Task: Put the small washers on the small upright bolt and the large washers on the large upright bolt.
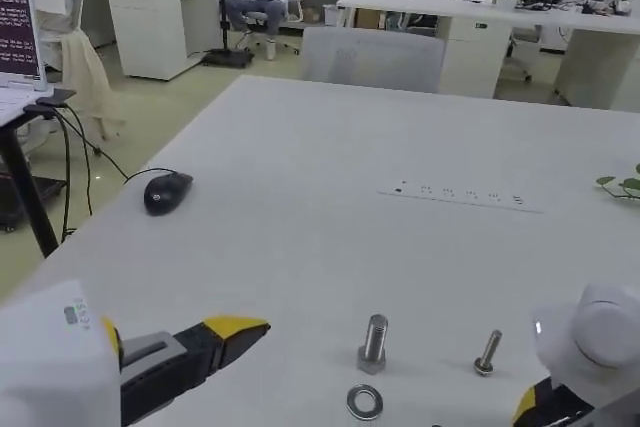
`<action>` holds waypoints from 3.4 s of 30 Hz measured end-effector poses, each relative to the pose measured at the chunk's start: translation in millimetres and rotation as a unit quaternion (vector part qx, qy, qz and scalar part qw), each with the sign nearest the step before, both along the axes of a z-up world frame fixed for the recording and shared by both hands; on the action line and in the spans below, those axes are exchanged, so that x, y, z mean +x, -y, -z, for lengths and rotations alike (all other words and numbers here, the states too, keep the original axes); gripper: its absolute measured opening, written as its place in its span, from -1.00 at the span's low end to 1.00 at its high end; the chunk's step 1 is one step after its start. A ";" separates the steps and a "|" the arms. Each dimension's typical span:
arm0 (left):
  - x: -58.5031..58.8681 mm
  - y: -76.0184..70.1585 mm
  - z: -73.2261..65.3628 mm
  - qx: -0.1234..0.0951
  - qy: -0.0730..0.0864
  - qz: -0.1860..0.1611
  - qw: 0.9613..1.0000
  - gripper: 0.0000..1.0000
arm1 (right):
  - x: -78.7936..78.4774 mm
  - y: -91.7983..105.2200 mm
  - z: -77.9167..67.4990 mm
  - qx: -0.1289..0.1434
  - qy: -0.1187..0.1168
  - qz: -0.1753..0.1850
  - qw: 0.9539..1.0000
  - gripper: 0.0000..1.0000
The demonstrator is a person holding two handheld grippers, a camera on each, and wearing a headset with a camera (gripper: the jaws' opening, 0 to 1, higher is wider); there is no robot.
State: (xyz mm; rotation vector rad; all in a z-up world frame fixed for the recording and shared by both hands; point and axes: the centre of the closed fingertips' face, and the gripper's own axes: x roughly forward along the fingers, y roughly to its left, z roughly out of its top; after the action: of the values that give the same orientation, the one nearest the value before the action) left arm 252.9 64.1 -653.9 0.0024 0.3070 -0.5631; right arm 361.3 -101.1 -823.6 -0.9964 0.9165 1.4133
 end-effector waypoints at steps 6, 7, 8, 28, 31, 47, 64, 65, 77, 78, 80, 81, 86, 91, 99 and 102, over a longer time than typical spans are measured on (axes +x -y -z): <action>1.0 1.1 0.1 0.000 -0.001 -0.001 1.000 0.21 | 0.3 0.1 0.4 -0.001 0.003 -0.004 1.000 -0.61; 0.8 1.1 0.7 0.000 -0.001 -0.001 1.000 0.21 | 0.0 -0.3 0.5 -0.002 0.004 -0.007 1.000 -0.62; 0.5 1.5 1.1 -0.001 -0.002 -0.001 1.000 0.21 | -0.1 -0.4 0.5 -0.004 0.005 -0.009 1.000 -0.62; -4.5 4.4 2.0 -0.003 -0.005 -0.002 1.000 0.20 | 1.4 0.6 0.1 -0.023 0.020 -0.031 0.999 -0.75; -4.9 4.3 1.4 -0.003 -0.005 -0.003 1.000 0.20 | 3.9 2.6 -8.3 -0.013 0.020 -0.020 1.000 -0.76; -3.7 8.1 -0.5 -0.006 -0.001 0.002 1.000 0.20 | 18.1 4.6 -43.0 -0.005 0.051 -0.011 0.999 -0.76; -1.2 8.3 -0.5 -0.007 0.000 0.003 1.000 0.20 | 52.5 -15.8 -70.6 0.006 0.089 -0.007 0.996 -0.75; -0.7 8.2 -0.3 -0.007 -0.001 0.003 1.000 0.20 | 53.7 -16.9 -70.7 0.006 0.090 -0.007 0.996 -0.75; 2.6 1.6 4.7 -0.008 -0.009 -0.002 1.000 0.20 | 67.0 -32.1 -68.6 0.002 0.095 -0.023 0.995 -0.75; 2.9 1.5 4.4 -0.010 -0.009 -0.002 1.000 0.20 | 67.2 -32.2 -67.8 -0.001 0.095 -0.025 0.995 -0.75; 3.5 0.3 4.9 -0.009 -0.009 -0.004 1.000 0.20 | 67.0 -33.7 -66.8 -0.001 0.092 -0.028 0.995 -0.75; 4.1 -1.0 5.8 -0.010 -0.009 -0.004 1.000 0.20 | 67.5 -34.2 -66.4 -0.002 0.093 -0.028 0.995 -0.75; 5.7 -2.1 9.3 -0.014 -0.013 -0.005 1.000 0.20 | 69.9 -34.9 -62.8 -0.011 0.092 -0.034 0.995 -0.75; 7.3 -3.3 9.2 -0.018 -0.013 -0.010 1.000 0.20 | 72.4 -33.9 -56.6 -0.018 0.088 -0.038 0.995 -0.75; 8.2 -5.0 10.4 -0.018 -0.017 -0.015 1.000 0.20 | 76.3 -32.7 -40.0 -0.026 0.081 -0.047 0.995 -0.75; 8.4 -5.5 11.2 -0.019 -0.019 -0.018 0.999 0.20 | 77.5 -31.8 -32.7 -0.027 0.078 -0.047 0.995 -0.74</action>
State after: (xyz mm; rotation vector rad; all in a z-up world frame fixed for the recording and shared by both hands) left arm 261.3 69.6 -665.1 -0.0506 0.3320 -0.5331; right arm 438.8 -69.3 -790.9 -1.1863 0.8038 1.3731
